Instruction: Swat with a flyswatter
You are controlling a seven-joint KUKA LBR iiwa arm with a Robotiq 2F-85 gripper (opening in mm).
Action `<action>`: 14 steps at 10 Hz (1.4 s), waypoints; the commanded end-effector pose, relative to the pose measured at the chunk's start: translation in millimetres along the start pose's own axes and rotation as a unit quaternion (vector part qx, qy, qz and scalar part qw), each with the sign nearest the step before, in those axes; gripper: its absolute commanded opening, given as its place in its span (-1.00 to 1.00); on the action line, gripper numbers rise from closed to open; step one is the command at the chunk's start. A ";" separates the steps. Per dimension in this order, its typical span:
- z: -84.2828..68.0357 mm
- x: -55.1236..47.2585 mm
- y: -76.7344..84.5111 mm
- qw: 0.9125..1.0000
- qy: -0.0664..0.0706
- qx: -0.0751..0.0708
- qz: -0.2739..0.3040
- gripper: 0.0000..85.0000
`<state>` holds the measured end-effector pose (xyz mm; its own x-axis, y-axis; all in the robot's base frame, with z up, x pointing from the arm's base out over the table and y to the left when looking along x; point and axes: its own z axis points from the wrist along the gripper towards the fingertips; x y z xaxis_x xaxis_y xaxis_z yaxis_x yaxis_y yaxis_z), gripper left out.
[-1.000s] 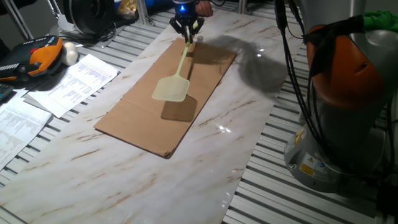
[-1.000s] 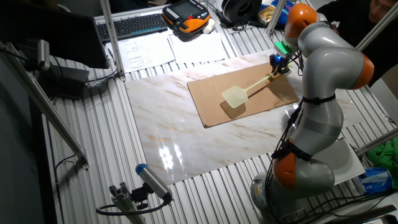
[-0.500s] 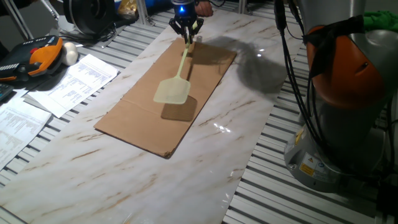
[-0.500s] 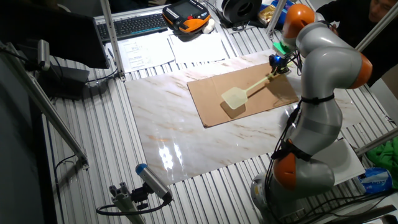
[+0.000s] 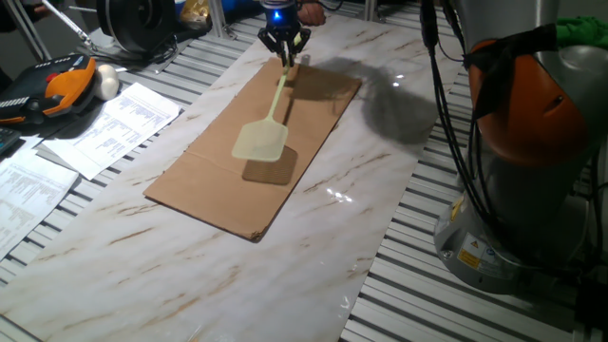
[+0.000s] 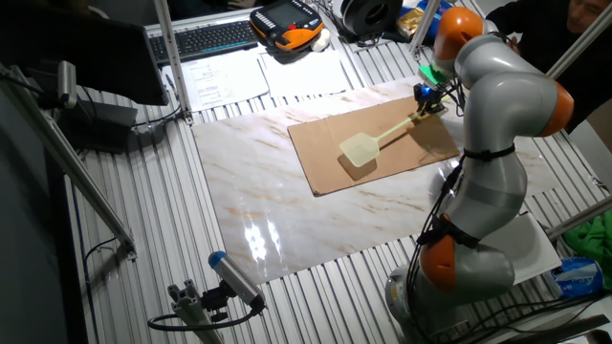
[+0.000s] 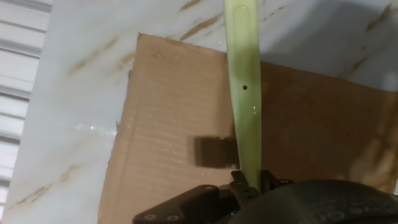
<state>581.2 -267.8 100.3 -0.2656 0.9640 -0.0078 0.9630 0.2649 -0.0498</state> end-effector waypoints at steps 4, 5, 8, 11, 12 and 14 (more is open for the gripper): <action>-15.4 -42.9 -2.8 1.000 0.019 -0.001 -0.002 -1.00; -17.1 -46.4 -4.6 1.000 0.009 -0.009 0.014 -1.00; -27.8 -58.3 -14.1 0.999 -0.014 -0.018 0.043 -1.00; -28.6 -49.9 -14.1 0.997 -0.021 -0.030 0.062 -1.00; -28.9 -48.7 -13.2 0.997 -0.028 -0.033 0.064 -1.00; -26.3 -41.7 -10.5 0.994 -0.070 -0.041 0.067 -1.00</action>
<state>583.4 -309.7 127.2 -0.1350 0.9820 -0.1324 0.9890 0.1417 0.0426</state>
